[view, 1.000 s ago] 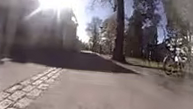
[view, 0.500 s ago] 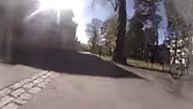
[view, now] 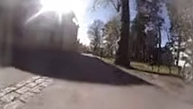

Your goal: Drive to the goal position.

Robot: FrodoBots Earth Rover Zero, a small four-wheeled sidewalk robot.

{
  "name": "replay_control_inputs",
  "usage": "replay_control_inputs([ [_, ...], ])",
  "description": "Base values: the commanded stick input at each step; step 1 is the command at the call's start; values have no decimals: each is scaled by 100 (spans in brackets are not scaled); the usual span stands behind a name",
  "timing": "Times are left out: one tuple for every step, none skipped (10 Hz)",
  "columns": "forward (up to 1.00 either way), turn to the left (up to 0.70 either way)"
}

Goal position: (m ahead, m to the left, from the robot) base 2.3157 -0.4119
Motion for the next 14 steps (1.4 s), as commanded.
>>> replay_control_inputs([
  [100, 0],
  [100, 0],
  [100, 0],
  [100, 37],
  [100, 6],
  [100, 0],
  [100, 0],
  [100, 0],
  [100, 0],
  [100, 0],
  [100, 0],
  [100, 0],
  [100, 0],
  [100, 0],
])
